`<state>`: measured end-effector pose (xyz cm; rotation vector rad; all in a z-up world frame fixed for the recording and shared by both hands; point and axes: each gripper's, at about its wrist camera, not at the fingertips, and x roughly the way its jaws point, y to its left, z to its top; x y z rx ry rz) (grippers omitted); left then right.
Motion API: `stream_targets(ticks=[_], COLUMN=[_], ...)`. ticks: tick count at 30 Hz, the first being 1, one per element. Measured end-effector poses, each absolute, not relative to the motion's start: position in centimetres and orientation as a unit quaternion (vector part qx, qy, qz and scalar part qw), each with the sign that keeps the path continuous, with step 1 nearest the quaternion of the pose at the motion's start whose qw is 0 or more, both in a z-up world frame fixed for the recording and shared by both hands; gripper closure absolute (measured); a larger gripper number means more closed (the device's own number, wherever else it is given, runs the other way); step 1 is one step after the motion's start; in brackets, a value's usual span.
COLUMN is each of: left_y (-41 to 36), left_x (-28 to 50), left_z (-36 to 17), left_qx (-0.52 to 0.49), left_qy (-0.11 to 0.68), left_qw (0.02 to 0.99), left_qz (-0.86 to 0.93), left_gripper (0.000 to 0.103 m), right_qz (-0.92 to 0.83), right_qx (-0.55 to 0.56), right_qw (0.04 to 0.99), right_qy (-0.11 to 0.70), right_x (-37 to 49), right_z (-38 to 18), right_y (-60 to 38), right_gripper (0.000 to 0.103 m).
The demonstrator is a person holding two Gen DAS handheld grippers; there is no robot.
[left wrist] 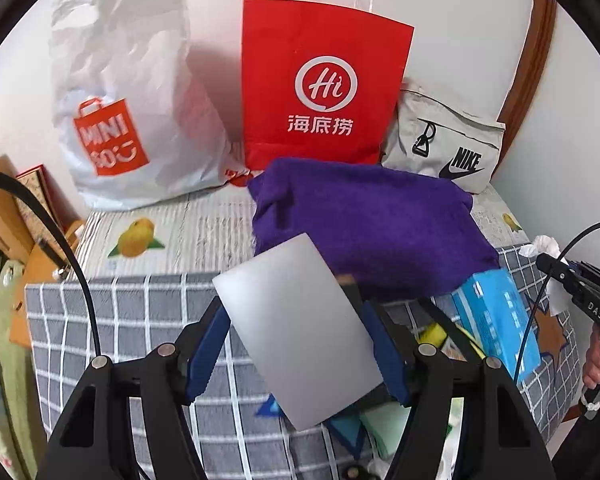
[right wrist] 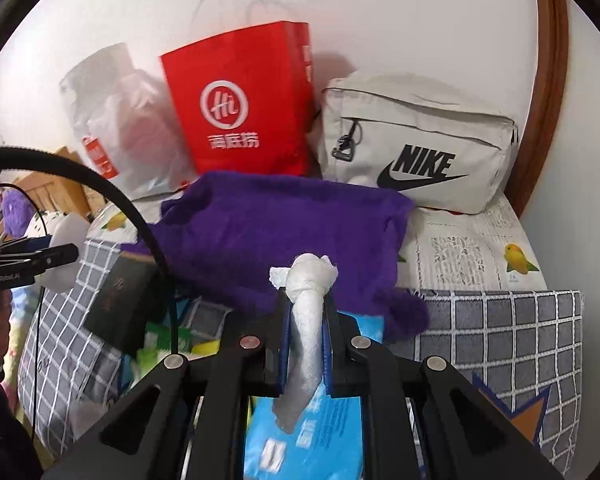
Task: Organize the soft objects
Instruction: 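Place the white item on the purple towel with the right tool while the left tool lifts the sponge, then lower the white sponge onto the purple towel and open the left tool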
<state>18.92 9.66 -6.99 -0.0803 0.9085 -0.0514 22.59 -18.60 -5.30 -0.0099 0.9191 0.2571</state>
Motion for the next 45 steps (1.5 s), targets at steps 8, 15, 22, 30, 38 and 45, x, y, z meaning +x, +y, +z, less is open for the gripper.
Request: stream_targets(ticks=[8, 15, 22, 30, 38, 45], left_y=[9.4, 9.5, 9.6, 8.9, 8.3, 6.6], left_x=[23.5, 26.3, 28.8, 31.4, 33.6, 36.3], left_z=[-7.0, -7.3, -8.5, -9.8, -11.3, -12.8], left_qx=[-0.038, -0.045, -0.046, -0.031, -0.033, -0.01], left_qy=[0.444, 0.448, 0.462, 0.478, 0.493, 0.504], left_qw=[0.894, 0.892, 0.884, 0.876, 0.865, 0.859], left_qz=[-0.041, -0.049, -0.048, -0.059, -0.081, -0.092], left_gripper=[0.037, 0.037, 0.037, 0.036, 0.036, 0.036], right_qz=[0.101, 0.098, 0.099, 0.097, 0.093, 0.084], right_qx=[0.001, 0.003, -0.006, 0.005, 0.007, 0.0], right_qw=[0.881, 0.864, 0.845, 0.836, 0.853, 0.876], right_qy=[0.462, 0.494, 0.526, 0.541, 0.514, 0.475], right_x=[28.4, 34.6, 39.7, 41.9, 39.4, 34.4], right_z=[-7.2, -10.1, -13.8, -16.0, -13.8, -10.3], right_y=[-20.1, -20.7, -20.1, -20.2, -21.1, -21.1], right_gripper=[0.089, 0.089, 0.088, 0.057, 0.041, 0.041])
